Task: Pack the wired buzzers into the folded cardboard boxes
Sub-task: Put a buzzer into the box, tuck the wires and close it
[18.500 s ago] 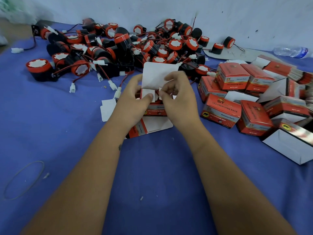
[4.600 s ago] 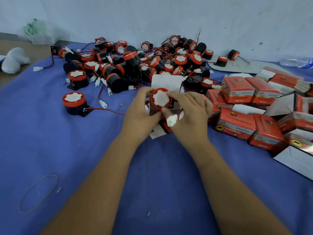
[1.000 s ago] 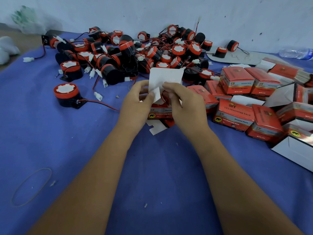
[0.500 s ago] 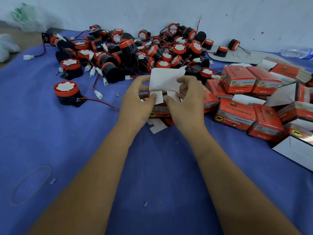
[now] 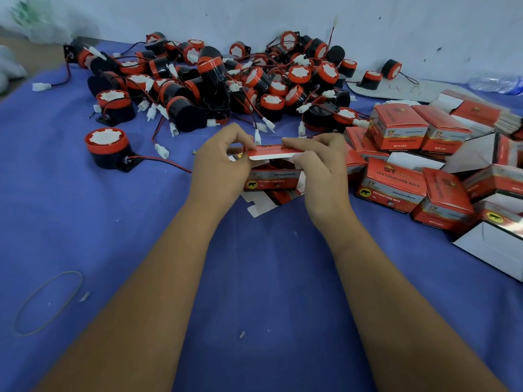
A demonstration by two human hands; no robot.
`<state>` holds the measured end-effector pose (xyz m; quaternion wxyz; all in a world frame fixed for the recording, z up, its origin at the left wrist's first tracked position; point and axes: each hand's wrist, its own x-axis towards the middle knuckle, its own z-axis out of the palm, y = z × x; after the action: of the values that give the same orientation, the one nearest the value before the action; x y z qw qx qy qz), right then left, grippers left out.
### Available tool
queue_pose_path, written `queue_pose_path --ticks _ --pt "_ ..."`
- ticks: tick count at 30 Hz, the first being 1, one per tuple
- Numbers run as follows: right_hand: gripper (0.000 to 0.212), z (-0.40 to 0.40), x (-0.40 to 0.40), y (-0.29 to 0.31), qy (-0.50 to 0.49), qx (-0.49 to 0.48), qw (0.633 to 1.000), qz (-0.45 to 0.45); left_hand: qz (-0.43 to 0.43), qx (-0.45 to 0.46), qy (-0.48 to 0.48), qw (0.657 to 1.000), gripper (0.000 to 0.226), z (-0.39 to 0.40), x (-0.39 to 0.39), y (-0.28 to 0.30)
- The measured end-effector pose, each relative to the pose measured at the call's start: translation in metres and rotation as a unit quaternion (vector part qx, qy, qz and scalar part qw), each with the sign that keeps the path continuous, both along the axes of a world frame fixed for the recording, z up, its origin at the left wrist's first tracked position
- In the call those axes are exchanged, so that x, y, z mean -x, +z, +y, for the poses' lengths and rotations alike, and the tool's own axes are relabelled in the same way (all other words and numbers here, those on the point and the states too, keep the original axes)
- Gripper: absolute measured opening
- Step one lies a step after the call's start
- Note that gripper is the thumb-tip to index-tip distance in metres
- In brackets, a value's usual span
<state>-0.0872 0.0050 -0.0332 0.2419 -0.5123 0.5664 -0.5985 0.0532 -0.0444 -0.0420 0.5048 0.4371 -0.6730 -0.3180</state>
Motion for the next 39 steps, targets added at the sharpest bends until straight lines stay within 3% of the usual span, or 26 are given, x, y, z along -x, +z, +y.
queue_pose_path --ticks 4,8,10,12,15,19,27,33,39 --pt "0.030 0.002 0.000 0.001 0.048 -0.019 0.998 -0.025 0.019 -0.010 -0.031 0.999 0.026 -0.007 -0.013 0.001" --pt "0.019 -0.003 0.010 -0.004 0.044 -0.063 0.993 0.085 0.002 -0.064 -0.079 0.995 0.033 -0.009 -0.026 0.002" --pt "0.015 -0.003 0.012 -0.005 0.053 -0.064 0.989 0.123 -0.010 -0.080 -0.096 0.992 0.024 -0.005 -0.029 0.004" --pt "0.012 -0.002 0.014 -0.005 0.071 -0.072 0.986 0.133 -0.104 -0.027 -0.099 0.989 0.006 -0.001 -0.030 0.004" --pt "0.027 -0.001 0.025 -0.001 0.125 -0.097 0.976 0.151 -0.222 0.067 -0.097 0.968 0.034 -0.001 -0.027 0.003" --pt "0.040 -0.003 0.032 0.002 0.145 -0.105 0.968 0.178 -0.212 0.067 -0.063 0.973 0.044 -0.001 -0.025 0.004" --pt "0.028 -0.004 0.026 0.002 0.102 -0.059 0.983 0.139 -0.125 0.045 -0.056 0.989 0.023 0.001 -0.022 0.007" --pt "0.021 -0.001 0.018 0.001 0.083 -0.023 0.990 0.108 -0.065 -0.009 -0.109 0.992 0.030 0.000 -0.029 0.009" --pt "0.020 -0.003 0.014 -0.005 -0.013 0.076 0.965 0.251 -0.074 0.031 -0.101 0.992 0.032 0.001 -0.028 0.004"
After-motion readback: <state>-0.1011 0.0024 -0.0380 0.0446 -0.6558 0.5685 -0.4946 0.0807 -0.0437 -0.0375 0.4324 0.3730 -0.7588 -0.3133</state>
